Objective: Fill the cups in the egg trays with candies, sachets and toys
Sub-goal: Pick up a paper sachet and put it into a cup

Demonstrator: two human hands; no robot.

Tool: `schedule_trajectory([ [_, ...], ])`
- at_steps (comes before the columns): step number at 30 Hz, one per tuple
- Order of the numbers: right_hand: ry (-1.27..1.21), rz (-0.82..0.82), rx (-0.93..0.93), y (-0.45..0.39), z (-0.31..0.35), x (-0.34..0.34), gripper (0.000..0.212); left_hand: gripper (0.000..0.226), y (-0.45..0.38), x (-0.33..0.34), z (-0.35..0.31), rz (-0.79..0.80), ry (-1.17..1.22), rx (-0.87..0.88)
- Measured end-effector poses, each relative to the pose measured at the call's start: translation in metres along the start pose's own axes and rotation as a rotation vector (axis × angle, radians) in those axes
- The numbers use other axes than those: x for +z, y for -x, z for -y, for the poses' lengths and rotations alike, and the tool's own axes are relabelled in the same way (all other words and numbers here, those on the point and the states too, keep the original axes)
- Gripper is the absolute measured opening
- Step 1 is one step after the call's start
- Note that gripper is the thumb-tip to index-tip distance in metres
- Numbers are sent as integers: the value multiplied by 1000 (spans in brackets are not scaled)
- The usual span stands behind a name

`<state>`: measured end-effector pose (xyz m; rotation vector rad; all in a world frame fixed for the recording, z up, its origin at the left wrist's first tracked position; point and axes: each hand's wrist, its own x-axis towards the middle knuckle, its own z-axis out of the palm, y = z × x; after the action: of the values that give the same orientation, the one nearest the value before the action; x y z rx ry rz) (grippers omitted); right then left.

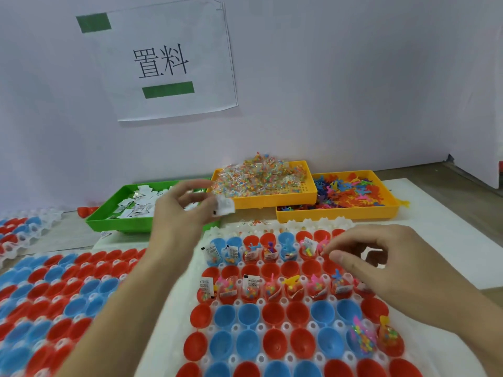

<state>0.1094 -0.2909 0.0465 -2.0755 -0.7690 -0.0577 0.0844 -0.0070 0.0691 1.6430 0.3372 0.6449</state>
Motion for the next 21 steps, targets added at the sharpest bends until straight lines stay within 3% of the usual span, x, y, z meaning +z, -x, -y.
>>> schedule_trajectory([
  [3,-58,-36,10,0,5,4,7,27,38,20,0,119,158,-3],
  [6,-143,-83,18,0,10,8,27,28,64,36,-2,207,175,28],
  [11,-262,-52,69,0,18,16,40,30,82,50,-3,266,130,98],
  [16,-286,-44,98,-2,18,21,9,29,90,52,1,272,93,113],
  [21,-268,-16,148,-1,15,24,10,29,94,51,4,252,102,121],
])
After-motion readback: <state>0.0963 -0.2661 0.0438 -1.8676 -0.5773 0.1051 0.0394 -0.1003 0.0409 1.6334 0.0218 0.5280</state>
